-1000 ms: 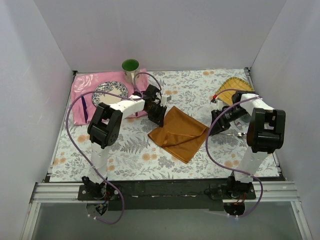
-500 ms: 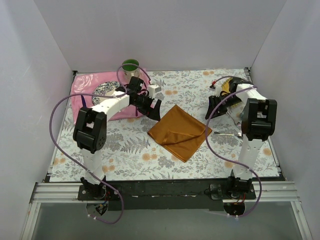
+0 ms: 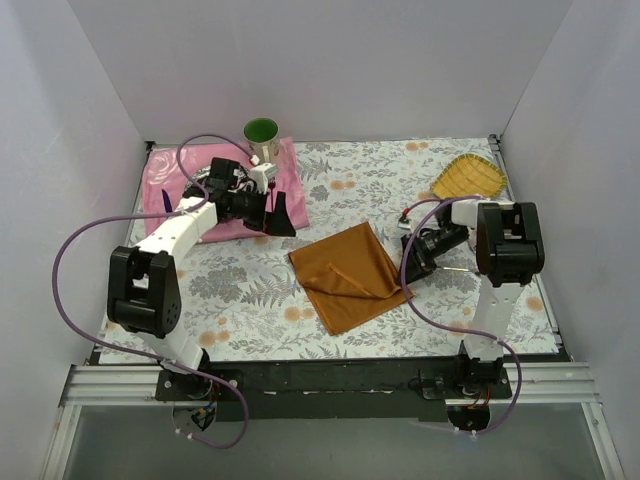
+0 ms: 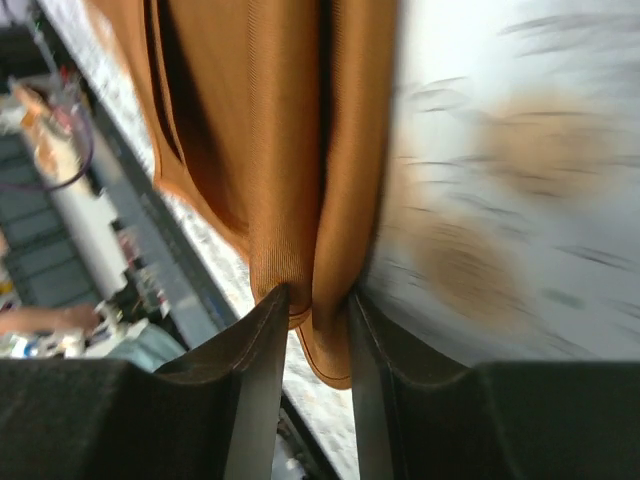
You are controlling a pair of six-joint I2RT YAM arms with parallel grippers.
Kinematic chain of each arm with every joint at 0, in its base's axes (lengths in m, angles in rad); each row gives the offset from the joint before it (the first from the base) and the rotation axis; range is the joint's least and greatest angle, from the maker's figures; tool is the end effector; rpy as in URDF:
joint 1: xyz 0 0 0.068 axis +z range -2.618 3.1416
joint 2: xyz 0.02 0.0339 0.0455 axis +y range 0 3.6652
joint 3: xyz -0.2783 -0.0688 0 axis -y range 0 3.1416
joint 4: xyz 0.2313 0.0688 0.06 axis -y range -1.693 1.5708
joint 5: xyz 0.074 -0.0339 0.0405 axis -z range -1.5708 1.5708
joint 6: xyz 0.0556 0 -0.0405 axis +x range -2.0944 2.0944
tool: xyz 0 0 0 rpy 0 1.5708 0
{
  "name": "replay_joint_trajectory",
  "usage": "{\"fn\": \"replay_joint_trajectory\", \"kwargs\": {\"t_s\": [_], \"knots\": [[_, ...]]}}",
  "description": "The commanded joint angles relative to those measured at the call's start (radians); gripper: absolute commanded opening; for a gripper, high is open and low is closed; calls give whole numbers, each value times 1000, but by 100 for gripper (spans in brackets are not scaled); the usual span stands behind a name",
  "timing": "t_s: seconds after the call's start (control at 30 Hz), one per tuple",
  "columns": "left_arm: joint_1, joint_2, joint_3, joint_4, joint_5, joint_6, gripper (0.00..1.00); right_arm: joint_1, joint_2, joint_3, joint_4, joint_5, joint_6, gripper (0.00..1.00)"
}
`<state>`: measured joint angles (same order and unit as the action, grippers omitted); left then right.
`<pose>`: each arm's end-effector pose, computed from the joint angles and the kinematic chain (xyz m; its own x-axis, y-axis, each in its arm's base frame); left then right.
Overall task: Fold the napkin into a case and place the utensils inside
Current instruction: Fold the rectangle-folded napkin at the center of the board.
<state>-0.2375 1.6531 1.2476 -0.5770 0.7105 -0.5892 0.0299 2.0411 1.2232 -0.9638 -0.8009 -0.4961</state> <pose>0.3254 -0.1161 0.2581 -0.9668 -0.1994 -0.1599 -0.0086 0.6505 -0.7595 0.3231 0.0496 0.1236 -0.9212 -0.3590 -0.1501 -0.3514 0.6019 0.7171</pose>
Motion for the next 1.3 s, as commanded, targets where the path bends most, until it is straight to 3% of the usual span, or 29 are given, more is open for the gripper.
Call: {"fn": "replay_joint_trajectory", "kwargs": {"t_s": [0.0, 0.03, 0.2, 0.33, 0.5, 0.6, 0.7, 0.83, 0.97, 1.27], "knots": [[70, -82, -37, 72, 54, -70, 98, 113, -70, -82, 16, -99, 8, 45], [78, -96, -49, 109, 56, -69, 98, 137, -73, -82, 7, -112, -1, 50], [93, -249, -175, 245, 121, 12, 98, 94, -153, -18, -119, -58, -65, 56], [78, -227, -148, 103, 317, 199, 98, 38, -263, 13, -89, 6, -6, 57], [-86, -187, -157, 161, 163, 169, 98, 94, -322, -36, 20, -55, 134, 55], [-205, -165, -169, 187, -21, 183, 98, 142, -276, -57, 42, -60, 178, 49], [-256, -98, -152, 189, -55, 184, 93, 162, -254, -79, 83, -20, 203, 46], [-283, 20, -85, 164, -92, 161, 85, 177, -211, -76, 88, -9, 208, 44], [-296, 117, -37, 163, -137, 128, 85, 202, -167, -64, 92, 22, 214, 41], [-302, 166, -36, 160, -180, 118, 84, 231, -124, -59, 109, 137, 244, 41]]}}
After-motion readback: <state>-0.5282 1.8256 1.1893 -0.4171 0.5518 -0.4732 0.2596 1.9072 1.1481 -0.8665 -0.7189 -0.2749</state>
